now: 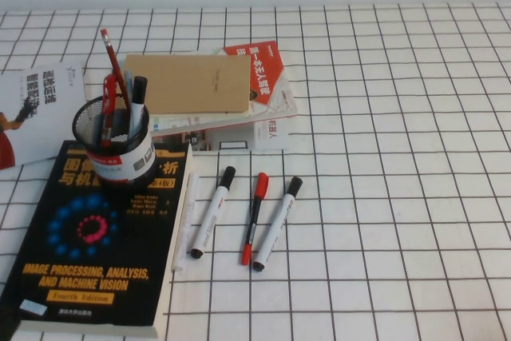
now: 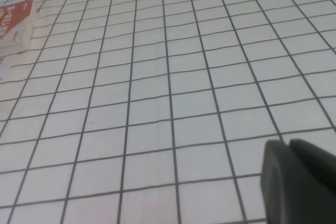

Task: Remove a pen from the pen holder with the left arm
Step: 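Take a marker out of the pen holder and lay it on the table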

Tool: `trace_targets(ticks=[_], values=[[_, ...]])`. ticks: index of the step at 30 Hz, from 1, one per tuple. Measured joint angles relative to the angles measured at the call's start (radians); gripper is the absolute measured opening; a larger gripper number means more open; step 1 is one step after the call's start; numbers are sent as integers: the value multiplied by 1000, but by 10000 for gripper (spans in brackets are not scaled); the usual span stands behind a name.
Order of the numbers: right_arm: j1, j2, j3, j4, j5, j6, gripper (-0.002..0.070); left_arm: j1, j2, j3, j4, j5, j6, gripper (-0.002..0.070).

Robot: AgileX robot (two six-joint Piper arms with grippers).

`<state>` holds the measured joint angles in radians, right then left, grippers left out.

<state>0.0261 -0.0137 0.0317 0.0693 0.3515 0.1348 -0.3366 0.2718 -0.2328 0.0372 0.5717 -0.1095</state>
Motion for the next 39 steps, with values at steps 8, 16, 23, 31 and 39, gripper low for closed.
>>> trace_targets(ticks=[8, 16, 23, 31, 39], values=[[0, 0, 0, 0, 0, 0, -16, 255, -221, 68, -16, -55, 0, -2], [0, 0, 0, 0, 0, 0, -16, 337, -284, 68, -37, -34, 0, -2], [0, 0, 0, 0, 0, 0, -16, 335, -284, 68, -37, -25, 0, -2], [0, 0, 0, 0, 0, 0, -17, 335, -284, 68, -37, -25, 0, -2], [0, 0, 0, 0, 0, 0, -16, 335, -284, 68, -27, -30, 5, -2]])
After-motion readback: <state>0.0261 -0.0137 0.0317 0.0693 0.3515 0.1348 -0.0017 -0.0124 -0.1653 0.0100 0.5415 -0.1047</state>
